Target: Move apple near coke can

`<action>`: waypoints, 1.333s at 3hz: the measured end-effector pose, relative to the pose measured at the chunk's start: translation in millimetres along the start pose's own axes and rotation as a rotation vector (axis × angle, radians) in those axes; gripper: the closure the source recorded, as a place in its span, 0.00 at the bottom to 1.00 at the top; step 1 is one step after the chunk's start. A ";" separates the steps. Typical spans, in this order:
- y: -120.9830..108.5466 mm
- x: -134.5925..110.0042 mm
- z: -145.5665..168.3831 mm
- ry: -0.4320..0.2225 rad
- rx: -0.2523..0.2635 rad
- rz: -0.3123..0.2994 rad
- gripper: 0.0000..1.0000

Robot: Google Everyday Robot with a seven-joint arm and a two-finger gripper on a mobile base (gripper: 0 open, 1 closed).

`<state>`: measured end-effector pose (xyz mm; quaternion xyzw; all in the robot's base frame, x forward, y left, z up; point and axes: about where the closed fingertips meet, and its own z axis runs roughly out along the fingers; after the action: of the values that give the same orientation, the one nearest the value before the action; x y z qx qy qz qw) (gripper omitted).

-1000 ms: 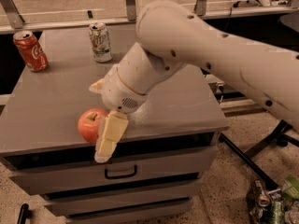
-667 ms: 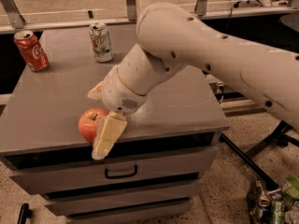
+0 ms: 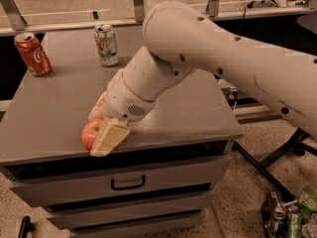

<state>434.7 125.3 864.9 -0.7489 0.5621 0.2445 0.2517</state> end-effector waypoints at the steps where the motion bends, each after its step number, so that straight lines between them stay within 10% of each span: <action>1: -9.9 -13.9 5.3 0.008 0.006 -0.012 0.84; 2: -34.7 -38.8 2.9 0.039 0.034 -0.049 1.00; 4: -122.3 -56.1 -5.2 0.092 0.134 -0.030 1.00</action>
Offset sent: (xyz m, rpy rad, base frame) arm 0.0626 0.0813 0.0716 -0.0502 -0.1814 0.0315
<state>539.2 191.8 917.6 -0.7493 0.5767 0.1679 0.2789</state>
